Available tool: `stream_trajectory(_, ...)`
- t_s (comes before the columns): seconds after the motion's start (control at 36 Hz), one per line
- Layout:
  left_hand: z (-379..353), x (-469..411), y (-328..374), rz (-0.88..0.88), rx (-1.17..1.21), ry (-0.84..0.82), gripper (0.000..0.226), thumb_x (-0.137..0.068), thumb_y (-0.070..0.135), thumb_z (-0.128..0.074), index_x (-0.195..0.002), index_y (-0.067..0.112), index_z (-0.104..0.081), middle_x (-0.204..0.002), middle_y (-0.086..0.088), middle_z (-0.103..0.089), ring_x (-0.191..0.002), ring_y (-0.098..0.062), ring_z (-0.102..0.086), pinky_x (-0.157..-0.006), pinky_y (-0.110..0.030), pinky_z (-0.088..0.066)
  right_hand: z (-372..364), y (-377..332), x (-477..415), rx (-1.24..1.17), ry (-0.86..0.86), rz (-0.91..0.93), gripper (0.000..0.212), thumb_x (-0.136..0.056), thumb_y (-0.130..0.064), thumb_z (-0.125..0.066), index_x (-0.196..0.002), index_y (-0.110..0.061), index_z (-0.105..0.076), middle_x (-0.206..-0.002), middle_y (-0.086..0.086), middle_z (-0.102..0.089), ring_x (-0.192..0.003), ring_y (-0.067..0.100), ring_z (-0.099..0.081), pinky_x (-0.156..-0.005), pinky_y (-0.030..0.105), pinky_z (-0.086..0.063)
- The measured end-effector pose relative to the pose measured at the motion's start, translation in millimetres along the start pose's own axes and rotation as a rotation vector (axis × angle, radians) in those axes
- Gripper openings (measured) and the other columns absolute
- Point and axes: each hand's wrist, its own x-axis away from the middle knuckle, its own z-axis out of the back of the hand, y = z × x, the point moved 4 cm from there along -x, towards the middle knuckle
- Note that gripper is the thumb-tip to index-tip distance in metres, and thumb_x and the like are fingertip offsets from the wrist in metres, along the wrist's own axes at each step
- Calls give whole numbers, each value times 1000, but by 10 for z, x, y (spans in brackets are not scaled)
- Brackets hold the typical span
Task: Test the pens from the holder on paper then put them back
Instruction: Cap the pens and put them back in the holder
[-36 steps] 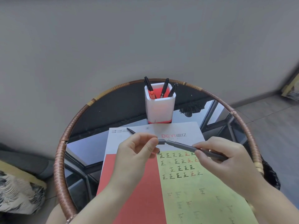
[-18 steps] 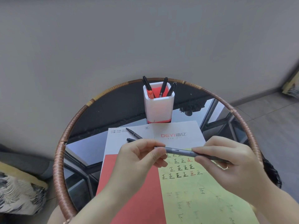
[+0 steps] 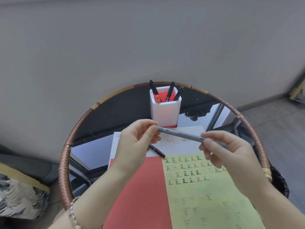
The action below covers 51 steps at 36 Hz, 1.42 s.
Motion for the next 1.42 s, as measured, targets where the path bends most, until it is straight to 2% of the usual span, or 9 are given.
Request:
stream_trajectory(0.11, 92, -12, -254, -26, -400, -54, 13, -92, 19, -53, -96, 30, -60, -89, 21, -63, -86, 2, -57, -72, -4, -40, 79, -55, -55, -43, 101, 85, 45, -49, -54, -79, -75, -19, -74, -54, -1, -60, -48, 7, -51, -47, 14, -44)
stream_trajectory(0.25, 246, -30, -508, -80, -756, -75, 24, -91, 16, -54, -115, 20, -59, -110, 15, -54, -102, 0, -43, -78, -6, -28, -54, -478, -234, 49, 236, 400, 12, -88, -13, -58, -81, -19, -66, -56, -6, -59, -52, 7, -51, -51, 16, -44)
stream_trajectory(0.47, 256, -28, -610, -158, -857, -138, 20, -88, 15, -57, -107, 19, -62, -106, 9, -59, -106, -10, -46, -90, -20, -34, -531, -524, -851, 622, 252, 495, 10, -89, -17, -56, -81, -18, -63, -59, -14, -54, -54, 5, -54, -52, 18, -47)
stream_trajectory(0.56, 271, -48, -625, -133, -837, -146, 19, -89, 15, -55, -105, 18, -63, -104, 8, -58, -104, -11, -45, -89, -22, -35, -593, -372, -968, 712, 238, 444, 10, -88, -17, -57, -88, -12, -66, -64, -7, -56, -60, 11, -53, -52, 5, -39)
stream_trajectory(0.69, 325, -40, -651, -107, -748, -133, 15, -88, 13, -57, -100, 18, -65, -97, 8, -57, -98, -10, -49, -89, -26, -39, -514, -254, -911, 609, 242, 342, 42, -83, -13, -63, -123, -12, -52, -76, -2, -63, -73, 15, -61, -69, 29, -52)
stream_trajectory(0.81, 466, 31, -582, -40, -500, 30, 20, -88, 11, -58, -92, 31, -59, -99, 10, -55, -92, 4, -52, -76, -5, -40, -474, -77, -733, 723, 176, 287, 30, -83, -10, -61, -112, -16, -56, -76, -3, -62, -72, 6, -57, -60, 9, -44)
stream_trajectory(0.97, 602, 123, -480, 60, -283, 139, 18, -87, 14, -61, -88, 32, -63, -95, 6, -60, -86, 0, -59, -69, -5, -41, -814, 375, -541, 1030, -181, 146, 28, -86, -30, -57, -113, -22, -57, -86, -11, -52, -80, 8, -50, -68, 22, -38)
stream_trajectory(1.17, 700, 206, -415, 128, -204, 172, 15, -86, 9, -62, -87, 23, -66, -84, 12, -67, -76, 5, -60, -64, -1, -41, -1152, 584, -529, 1275, -253, 130, 35, -89, -24, -47, -124, -18, -47, -117, 1, -56, -107, 21, -52, -79, 31, -41)
stream_trajectory(1.42, 688, 267, -376, 221, -23, 201, 15, -85, 11, -63, -86, 25, -67, -84, 12, -69, -73, 3, -62, -62, -8, -48, -832, 406, -381, 809, -116, 153, 21, -94, -13, -42, -100, -29, -54, -84, -17, -47, -75, -6, -47, -62, 10, -37)
